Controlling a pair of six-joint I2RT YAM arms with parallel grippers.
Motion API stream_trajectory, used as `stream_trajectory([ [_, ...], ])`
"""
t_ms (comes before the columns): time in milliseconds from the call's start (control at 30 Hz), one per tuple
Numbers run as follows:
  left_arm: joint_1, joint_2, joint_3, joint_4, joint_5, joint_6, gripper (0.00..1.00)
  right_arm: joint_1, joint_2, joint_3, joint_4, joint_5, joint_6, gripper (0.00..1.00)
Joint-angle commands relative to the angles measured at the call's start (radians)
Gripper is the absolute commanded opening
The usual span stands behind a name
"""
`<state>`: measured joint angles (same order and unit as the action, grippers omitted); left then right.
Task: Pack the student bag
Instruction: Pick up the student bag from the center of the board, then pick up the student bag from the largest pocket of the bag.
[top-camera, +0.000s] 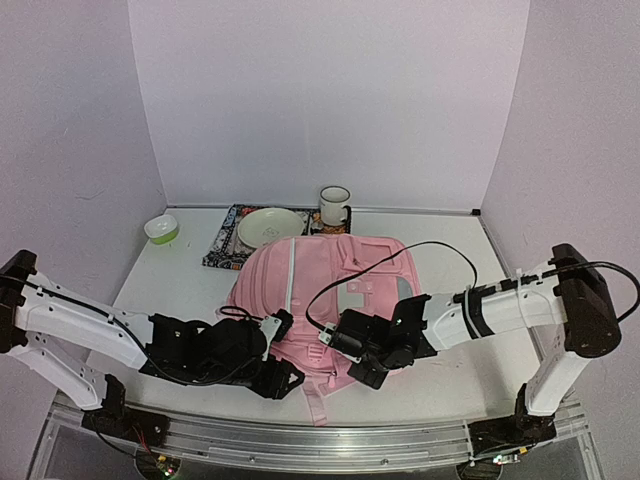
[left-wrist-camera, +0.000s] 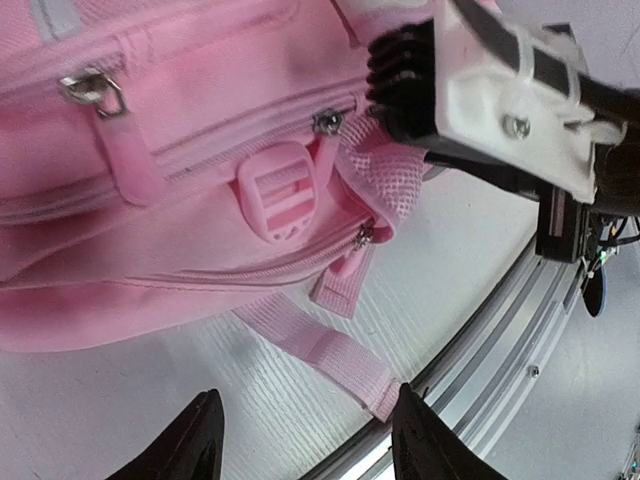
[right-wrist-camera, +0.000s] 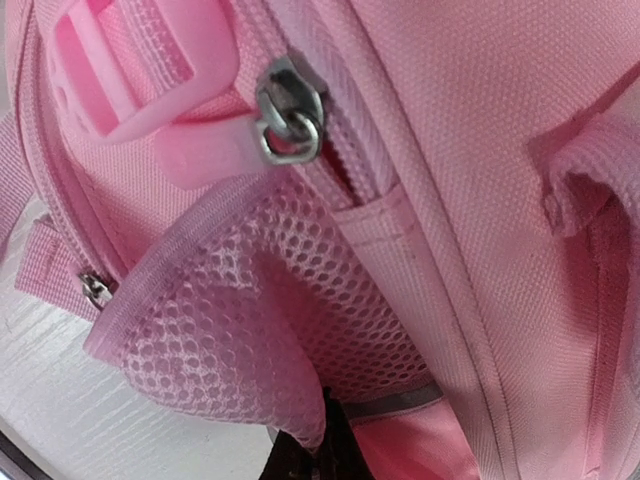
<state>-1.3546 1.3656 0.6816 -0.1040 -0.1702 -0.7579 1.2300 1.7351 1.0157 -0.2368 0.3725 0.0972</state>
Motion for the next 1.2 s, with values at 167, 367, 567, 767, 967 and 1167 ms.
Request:
stream_trajectory([
  [167, -0.027, 0.144, 0.091, 0.131, 0.022, -0.009, 0.5, -0.004, -0.101, 0.012, 0.068, -0.048, 0.036, 0.0],
  [367, -0.034, 0.178, 0.066, 0.242, -0.005, -0.007, 0.42, -0.004, -0.155, -0.002, 0.1, -0.069, 0.074, 0.0],
  [567, -0.033, 0.243, 0.096, 0.246, -0.033, 0.0, 0.39, -0.004, -0.18, -0.006, 0.119, -0.086, 0.085, 0.0],
  [767, -0.032, 0.269, 0.104, 0.247, -0.133, 0.022, 0.4, -0.004, -0.177, 0.001, 0.138, -0.111, 0.087, 0.0],
  [967, -0.032, 0.308, 0.117, 0.284, -0.187, 0.072, 0.42, -0.004, -0.167, 0.013, 0.145, -0.12, 0.087, 0.0],
  [1167, -0.032, 0.372, 0.105, 0.384, -0.154, 0.099, 0.41, -0.004, -0.174, 0.017, 0.152, -0.125, 0.086, 0.0],
])
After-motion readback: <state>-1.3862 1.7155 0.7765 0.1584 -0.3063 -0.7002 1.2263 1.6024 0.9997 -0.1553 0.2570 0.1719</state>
